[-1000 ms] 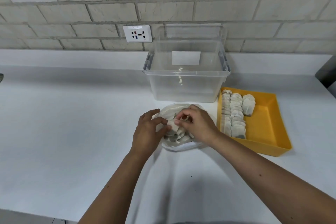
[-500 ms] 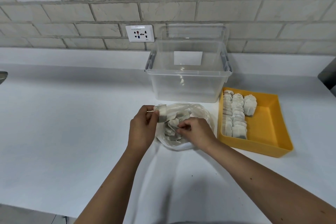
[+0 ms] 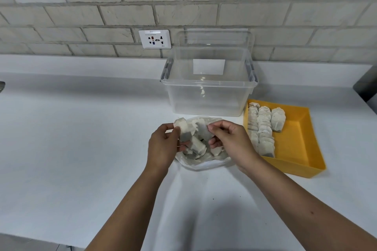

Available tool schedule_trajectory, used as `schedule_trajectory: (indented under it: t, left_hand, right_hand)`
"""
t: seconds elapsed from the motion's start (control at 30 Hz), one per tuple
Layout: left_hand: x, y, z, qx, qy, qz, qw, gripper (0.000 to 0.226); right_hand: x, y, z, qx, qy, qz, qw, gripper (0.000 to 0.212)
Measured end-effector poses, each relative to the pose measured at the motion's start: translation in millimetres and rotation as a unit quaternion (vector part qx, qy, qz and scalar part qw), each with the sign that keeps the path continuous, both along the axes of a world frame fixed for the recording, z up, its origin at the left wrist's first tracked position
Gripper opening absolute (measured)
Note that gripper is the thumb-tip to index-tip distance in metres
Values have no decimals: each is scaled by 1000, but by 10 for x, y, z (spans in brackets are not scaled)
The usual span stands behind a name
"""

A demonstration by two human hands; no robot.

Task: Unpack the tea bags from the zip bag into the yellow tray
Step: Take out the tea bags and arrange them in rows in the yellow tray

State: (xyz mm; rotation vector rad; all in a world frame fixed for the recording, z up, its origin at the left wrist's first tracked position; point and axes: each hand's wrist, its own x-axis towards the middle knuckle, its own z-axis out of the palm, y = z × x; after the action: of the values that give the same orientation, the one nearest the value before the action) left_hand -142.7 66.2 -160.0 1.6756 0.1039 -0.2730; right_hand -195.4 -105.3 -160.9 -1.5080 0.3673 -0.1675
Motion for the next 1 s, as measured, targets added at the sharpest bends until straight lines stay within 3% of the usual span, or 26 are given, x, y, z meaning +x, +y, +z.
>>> schedule_trajectory:
  t: [0.07,0.2,0.27,0.4,0.47,0.57,0.67,0.8,0.9,1.0]
  left_hand:
    - [-50,-63,-34,4,5,-13,1000,15]
    - [-125,-138,-80,5,14,-33,999,17]
    - [-149,-157,-63,-13,19,-33,999,23]
    - [-166,-140,-47,-37,25,-11,999,49]
    - [-150,-94,-51,-16,0,-6,1000,40]
    - [-88,11,-37,13,-37,21,999,23]
    - [-39,119,-12,85,-94,17,992,16]
    - [-42,163,-24,96,-101,15,990,15]
    - [-61,149,-53,88,-95,13,992,15]
    - [-73,156,-104,80,-86,6,993,15]
  right_hand:
    - [-7,108,24,-32,-30,-36,998,9]
    - [-2,273,-63,-280,-79,-70,954,10]
    - [-4,309,-97,-334,-93,-60,936,11]
    - [0,331,-99,-343,-120,5,932,4]
    - [-3,314,-78,-342,-126,37,931,8]
    - [31,160,-104,-336,-114,-6,935,9]
    - [65,-10,-222,-397,-9,19,918,10]
    - [66,80,-435,-435,100,92,890,34]
    - [115,178,-492,-472,101,63,874,37]
    - [125,202,-528,-466,63,27,882,20]
